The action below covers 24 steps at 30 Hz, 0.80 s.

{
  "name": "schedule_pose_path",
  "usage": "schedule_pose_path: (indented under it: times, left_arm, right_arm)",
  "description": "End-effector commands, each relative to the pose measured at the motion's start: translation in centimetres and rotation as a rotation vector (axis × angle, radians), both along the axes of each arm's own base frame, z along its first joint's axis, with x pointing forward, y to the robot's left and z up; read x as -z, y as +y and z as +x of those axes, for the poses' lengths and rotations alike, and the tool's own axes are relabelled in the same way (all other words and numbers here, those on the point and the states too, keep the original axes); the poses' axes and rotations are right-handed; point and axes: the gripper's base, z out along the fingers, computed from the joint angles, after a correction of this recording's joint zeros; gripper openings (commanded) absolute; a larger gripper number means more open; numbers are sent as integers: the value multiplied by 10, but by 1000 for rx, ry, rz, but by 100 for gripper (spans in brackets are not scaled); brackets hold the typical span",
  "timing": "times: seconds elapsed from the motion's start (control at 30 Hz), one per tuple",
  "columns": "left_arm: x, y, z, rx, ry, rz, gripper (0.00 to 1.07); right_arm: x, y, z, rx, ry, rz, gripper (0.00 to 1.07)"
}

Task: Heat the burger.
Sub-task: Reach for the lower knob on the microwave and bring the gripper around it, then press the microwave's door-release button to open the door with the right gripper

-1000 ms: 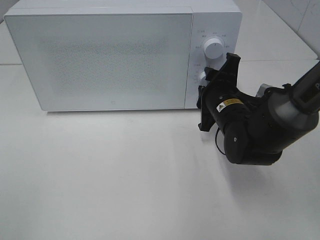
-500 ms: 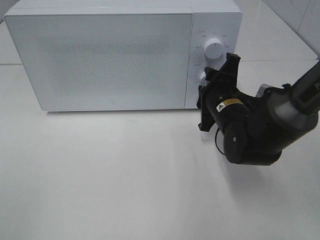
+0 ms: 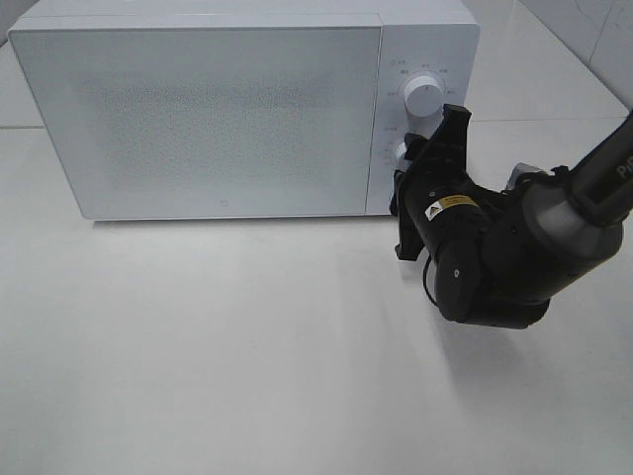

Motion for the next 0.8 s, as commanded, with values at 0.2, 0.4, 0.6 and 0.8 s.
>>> schedule_pose_path:
  times: [0.2,0.4,0.6,0.8]
  left_arm:
    - [1,0,-2,-2,-15,-3,101]
    - [1,0,-2,-2,-15,-3,101]
    - [1,0,-2,-2,-15,-3,101]
    - [1,0,-2,-2,-15,-3,101]
  right_arm:
    - [-26,7,6,-40,-226,-132,65]
    - [-26,0,-8,-76,-177,-256,74]
    - [-20,0,-26,-245,-28,-395,74]
    - [-20,2,-38,-378,53,-522,74]
